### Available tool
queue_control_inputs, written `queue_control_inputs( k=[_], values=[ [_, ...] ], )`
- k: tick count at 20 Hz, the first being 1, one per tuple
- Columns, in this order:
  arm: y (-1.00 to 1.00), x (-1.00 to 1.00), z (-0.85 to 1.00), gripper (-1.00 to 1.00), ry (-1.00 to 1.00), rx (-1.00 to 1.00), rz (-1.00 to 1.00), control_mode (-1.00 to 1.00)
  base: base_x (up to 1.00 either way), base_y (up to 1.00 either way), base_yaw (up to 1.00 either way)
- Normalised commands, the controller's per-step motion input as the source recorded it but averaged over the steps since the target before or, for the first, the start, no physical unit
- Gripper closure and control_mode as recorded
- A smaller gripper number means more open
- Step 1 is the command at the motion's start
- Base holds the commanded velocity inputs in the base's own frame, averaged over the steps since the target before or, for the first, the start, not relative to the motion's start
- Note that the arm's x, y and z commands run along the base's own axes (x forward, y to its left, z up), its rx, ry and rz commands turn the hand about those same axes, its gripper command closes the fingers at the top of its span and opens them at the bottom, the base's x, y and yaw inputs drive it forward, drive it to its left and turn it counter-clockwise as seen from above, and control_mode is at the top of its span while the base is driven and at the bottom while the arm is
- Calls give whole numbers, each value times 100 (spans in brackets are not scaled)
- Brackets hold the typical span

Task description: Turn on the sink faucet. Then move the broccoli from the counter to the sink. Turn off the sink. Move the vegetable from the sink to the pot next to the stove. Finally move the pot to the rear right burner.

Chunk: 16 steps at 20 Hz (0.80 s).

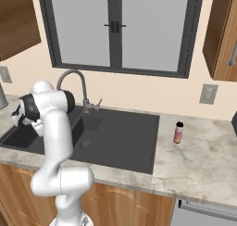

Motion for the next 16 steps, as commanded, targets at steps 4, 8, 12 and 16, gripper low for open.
queue_control_inputs(
  k=[4,8,12,16],
  values=[
    [0,13,-31,100,0,0,-7,-100,0,0,0],
    [0,13,-27,100,0,0,-6,-100,0,0,0],
    [0,14,-20,100,0,0,-4,-100,0,0,0],
    [0,16,-18,100,0,0,-4,-100,0,0,0]
  ],
)
